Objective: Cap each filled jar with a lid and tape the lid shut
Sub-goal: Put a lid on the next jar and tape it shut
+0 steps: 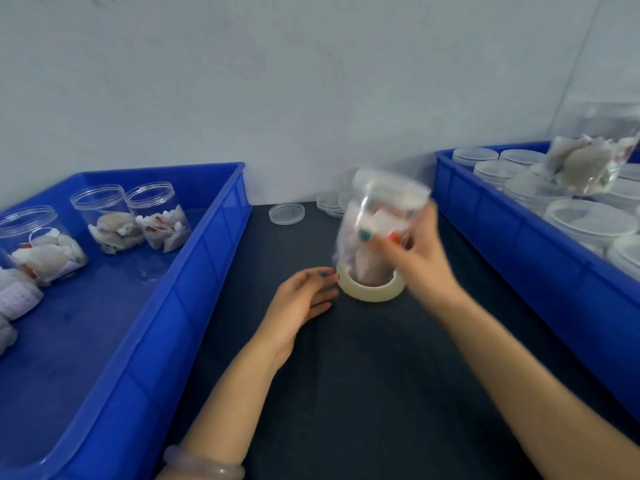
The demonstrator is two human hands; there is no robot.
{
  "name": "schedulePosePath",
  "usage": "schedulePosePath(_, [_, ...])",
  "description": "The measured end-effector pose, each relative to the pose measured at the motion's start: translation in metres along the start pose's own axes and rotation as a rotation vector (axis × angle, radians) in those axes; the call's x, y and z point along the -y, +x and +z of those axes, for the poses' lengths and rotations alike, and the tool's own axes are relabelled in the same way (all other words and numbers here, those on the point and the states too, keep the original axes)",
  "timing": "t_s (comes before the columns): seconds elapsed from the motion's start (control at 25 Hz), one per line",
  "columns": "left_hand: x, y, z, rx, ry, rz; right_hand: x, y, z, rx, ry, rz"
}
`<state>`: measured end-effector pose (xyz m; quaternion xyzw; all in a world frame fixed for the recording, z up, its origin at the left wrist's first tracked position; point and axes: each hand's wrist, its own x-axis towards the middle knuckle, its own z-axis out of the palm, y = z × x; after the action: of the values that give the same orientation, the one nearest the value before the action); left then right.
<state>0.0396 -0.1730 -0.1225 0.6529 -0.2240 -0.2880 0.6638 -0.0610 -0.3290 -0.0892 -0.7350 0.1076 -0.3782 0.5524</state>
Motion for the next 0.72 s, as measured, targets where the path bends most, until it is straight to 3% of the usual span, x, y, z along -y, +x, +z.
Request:
schedulePosePath(0.16, [0.005,-0.001,0.005,0.078,0.165,-0.006,0.041,0.051,-0.072,-0.431,-0.235,-0.181])
schedulePosePath(0.28, [0.006,0.002,0.005,0.082,0.234,-0.021,0.044,0.072,-0.121,-0.706,-0.393,-0.108])
schedulePosePath(0.4, [0.009,0.003,0.007,0.08,0.259,-0.025,0.03,0.077,-0.145,-0.763,-0.44,0.015])
schedulePosePath(0.6, [0.011,0.003,0.005,0.077,0.281,-0.013,0.008,0.073,-0.156,-0.858,-0.462,0.065])
schedulePosePath(0.72, [0.011,0.004,0.004,0.081,0.287,-0.017,0.007,0.071,-0.159,-0.999,-0.653,0.127])
